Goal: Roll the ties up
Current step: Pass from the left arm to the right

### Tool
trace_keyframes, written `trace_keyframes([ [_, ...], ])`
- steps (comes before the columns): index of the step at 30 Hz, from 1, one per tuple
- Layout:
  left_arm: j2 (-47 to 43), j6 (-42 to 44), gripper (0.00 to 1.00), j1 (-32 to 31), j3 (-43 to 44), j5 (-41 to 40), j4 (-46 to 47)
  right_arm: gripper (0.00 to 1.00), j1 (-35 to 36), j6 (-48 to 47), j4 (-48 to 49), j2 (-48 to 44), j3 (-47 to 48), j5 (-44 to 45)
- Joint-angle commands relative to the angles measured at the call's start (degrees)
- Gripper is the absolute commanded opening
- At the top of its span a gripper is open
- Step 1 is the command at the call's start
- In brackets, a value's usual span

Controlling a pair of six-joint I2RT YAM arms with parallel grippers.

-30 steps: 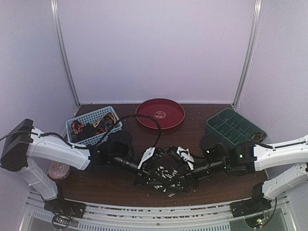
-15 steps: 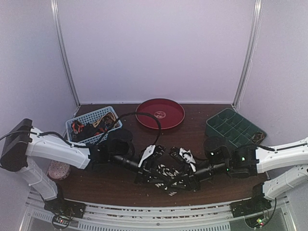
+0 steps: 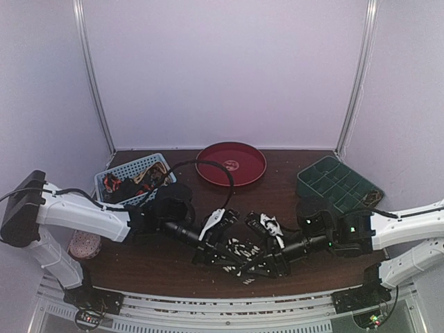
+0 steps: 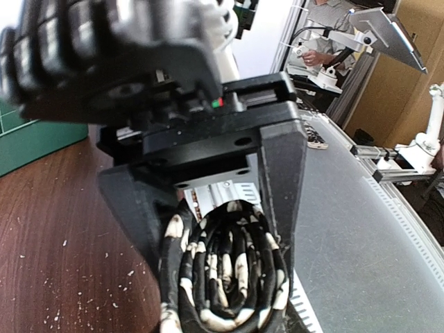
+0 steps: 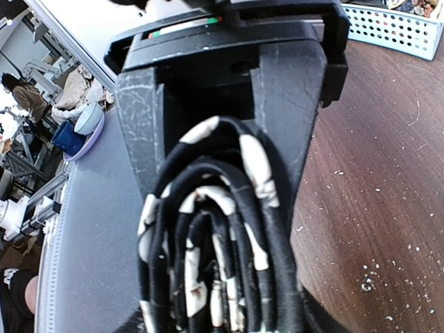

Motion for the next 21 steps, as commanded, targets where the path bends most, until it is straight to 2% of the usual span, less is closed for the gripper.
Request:
trace_keyframes([
  [1, 0.0, 0.7, 0.07, -0.2, 2.6, 3.2, 0.7, 0.57, 0.2, -1.5, -0.8, -1.3, -0.4, 0.4],
  [4, 0.1, 1.0, 0.07, -0.2, 3.0, 3.0, 0.3, 0.58, 0.2, -2.2, -1.8, -0.9, -0.1, 0.8],
  [8, 0.6, 0.8, 0.07, -0.2, 3.0, 3.0, 0.9, 0.23, 0.3, -1.6, -1.4, -0.6, -0.3, 1.3],
  [9, 0.6, 0.7, 0.07, -0.2, 2.9, 2.8, 0.9, 0.18, 0.2, -1.2, -1.4, -0.5, -0.2, 1.7],
  [11, 0.3, 0.4, 0.11, -0.2, 2.7, 1.6, 1.4, 0.14, 0.2, 0.4, -1.0, -0.5, -0.2, 3.4],
  [15, -2.1, -0.3, 0.37, -0.1, 2.4, -4.9, 1.2, 0.14, 0.2, 4.0, 0.0, -0.8, -0.7, 6.8],
  [20, -6.7, -1.0, 0.7, 0.3, 2.2, -20.0, -2.7, 0.17, 0.2, 11.2, 0.0, -2.2, -0.9, 15.0],
  [21, -7.8, -1.7, 0.92, 0.5, 2.0, -23.3, -3.2, 0.17, 0.2, 12.4, -1.5, -2.3, -0.4, 17.2],
])
